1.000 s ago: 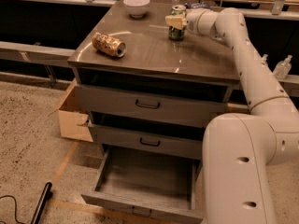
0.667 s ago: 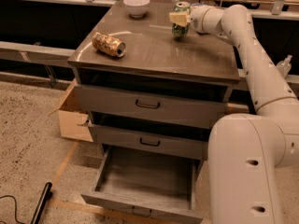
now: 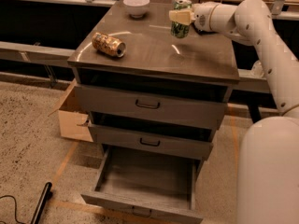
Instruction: Place green can into bottom drawer
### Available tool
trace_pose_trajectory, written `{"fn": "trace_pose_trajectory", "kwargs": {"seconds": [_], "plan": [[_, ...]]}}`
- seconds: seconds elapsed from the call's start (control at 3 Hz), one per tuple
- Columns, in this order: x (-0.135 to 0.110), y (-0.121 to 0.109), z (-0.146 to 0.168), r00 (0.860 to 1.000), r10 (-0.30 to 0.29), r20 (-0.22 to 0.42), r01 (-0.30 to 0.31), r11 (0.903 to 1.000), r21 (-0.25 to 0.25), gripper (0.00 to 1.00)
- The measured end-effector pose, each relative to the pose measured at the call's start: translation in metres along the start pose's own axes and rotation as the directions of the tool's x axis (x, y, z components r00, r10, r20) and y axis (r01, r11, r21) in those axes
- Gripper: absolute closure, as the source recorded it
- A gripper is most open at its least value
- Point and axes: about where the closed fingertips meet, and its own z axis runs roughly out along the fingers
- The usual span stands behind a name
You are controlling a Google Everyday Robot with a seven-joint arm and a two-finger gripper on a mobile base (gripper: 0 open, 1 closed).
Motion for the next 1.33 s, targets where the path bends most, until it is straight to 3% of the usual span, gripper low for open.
{"fn": "trace_pose_trajectory", "kwargs": {"seconds": [0.33,0.67,1.0,1.33], "plan": [[-0.004,0.045,-0.013,0.998,0.043,0.049,-0.036,0.9919,-0.121,1.0],[-0.004,0.045,-0.013,0.998,0.042,0.048,-0.036,0.9921,-0.121,1.0],[-0.01,0.065,-0.025,0.997,0.049,0.059,-0.039,0.9866,-0.159,1.0],[-0.025,0.119,-0.061,0.991,0.09,0.095,-0.07,0.9769,-0.202,1.0]]}}
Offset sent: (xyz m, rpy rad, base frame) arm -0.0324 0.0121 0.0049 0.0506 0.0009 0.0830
